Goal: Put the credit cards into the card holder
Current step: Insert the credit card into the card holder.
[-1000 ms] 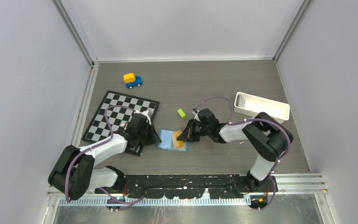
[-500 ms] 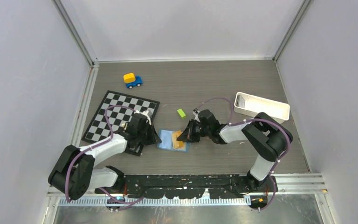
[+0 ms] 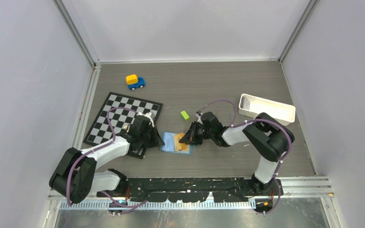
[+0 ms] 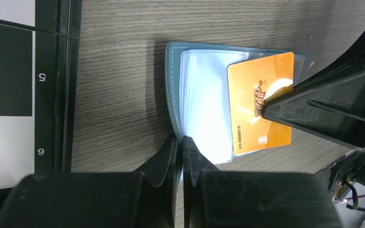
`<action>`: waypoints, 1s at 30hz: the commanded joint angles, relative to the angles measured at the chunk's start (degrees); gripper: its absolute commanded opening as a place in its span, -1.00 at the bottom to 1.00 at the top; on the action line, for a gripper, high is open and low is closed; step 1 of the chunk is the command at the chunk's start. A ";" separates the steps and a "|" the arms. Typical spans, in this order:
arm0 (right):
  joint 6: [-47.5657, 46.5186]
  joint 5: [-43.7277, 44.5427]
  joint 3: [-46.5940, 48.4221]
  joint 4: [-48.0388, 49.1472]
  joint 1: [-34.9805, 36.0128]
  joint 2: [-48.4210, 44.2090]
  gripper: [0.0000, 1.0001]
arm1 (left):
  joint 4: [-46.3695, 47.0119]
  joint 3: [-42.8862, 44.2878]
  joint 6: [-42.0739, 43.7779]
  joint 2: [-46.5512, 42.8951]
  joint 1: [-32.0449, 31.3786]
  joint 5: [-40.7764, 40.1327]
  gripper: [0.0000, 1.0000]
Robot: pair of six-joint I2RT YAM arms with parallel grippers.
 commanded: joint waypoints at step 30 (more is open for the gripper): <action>0.21 2.73 -2.99 -11.16 1.01 -6.19 -0.99 | -0.40 -0.52 -0.09 -1.19 0.28 0.66 -1.00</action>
